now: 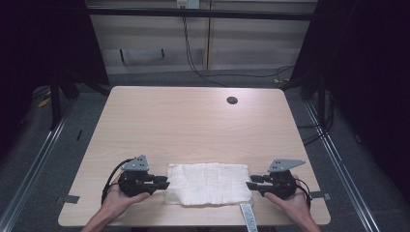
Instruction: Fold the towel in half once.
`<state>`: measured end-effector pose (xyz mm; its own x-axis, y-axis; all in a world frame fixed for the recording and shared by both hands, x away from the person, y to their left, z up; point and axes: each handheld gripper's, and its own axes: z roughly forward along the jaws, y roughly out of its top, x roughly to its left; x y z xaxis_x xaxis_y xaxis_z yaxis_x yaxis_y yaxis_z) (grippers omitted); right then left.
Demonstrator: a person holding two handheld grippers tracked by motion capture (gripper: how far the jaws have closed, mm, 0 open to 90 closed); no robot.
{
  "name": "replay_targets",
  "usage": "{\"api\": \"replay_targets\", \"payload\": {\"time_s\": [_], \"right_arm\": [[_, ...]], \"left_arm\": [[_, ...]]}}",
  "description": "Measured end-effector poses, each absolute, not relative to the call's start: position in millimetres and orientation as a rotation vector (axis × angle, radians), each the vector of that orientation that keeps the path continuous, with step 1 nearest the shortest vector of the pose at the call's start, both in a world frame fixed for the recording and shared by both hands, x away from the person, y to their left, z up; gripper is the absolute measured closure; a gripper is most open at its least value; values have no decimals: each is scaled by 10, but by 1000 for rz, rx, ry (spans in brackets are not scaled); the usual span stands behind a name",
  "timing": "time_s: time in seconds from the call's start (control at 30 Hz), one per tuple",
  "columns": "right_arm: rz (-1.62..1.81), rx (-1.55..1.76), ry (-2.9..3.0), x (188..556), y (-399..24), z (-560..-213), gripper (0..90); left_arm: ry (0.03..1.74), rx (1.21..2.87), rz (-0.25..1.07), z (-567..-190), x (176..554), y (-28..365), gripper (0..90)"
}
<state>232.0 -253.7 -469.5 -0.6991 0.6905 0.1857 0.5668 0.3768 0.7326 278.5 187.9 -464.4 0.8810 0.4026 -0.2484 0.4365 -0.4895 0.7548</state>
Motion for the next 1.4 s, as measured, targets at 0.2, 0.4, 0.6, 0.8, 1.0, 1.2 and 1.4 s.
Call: {"api": "replay_targets", "payload": {"time_s": [0.2, 0.4, 0.6, 0.8, 1.0, 1.2, 1.4], "right_arm": [[1201, 1186, 2412, 2782, -2538, -4607, 641], [1119, 1221, 2474, 3013, -2441, -4790, 628], [1090, 1218, 2504, 3037, -2389, -4907, 706], [1070, 1243, 2489, 3067, -2405, -4955, 880], [1046, 1300, 2439, 3170, -2514, -4956, 882], [1031, 1322, 2394, 3218, -2539, -4959, 744], [1138, 1248, 2352, 3044, -2535, -4774, 679]], "left_arm": [[639, 2208, -36, -4800, 2963, 1778, 722], [672, 2229, -22, -4900, 3182, 1638, 702], [669, 2246, 3, -4953, 3155, 1579, 674], [661, 2239, 0, -4976, 3161, 1553, 643], [669, 2227, -26, -4983, 3205, 1479, 634], [668, 2236, -44, -4956, 3249, 1413, 608], [688, 2198, -28, -4897, 3255, 1513, 587]]}}
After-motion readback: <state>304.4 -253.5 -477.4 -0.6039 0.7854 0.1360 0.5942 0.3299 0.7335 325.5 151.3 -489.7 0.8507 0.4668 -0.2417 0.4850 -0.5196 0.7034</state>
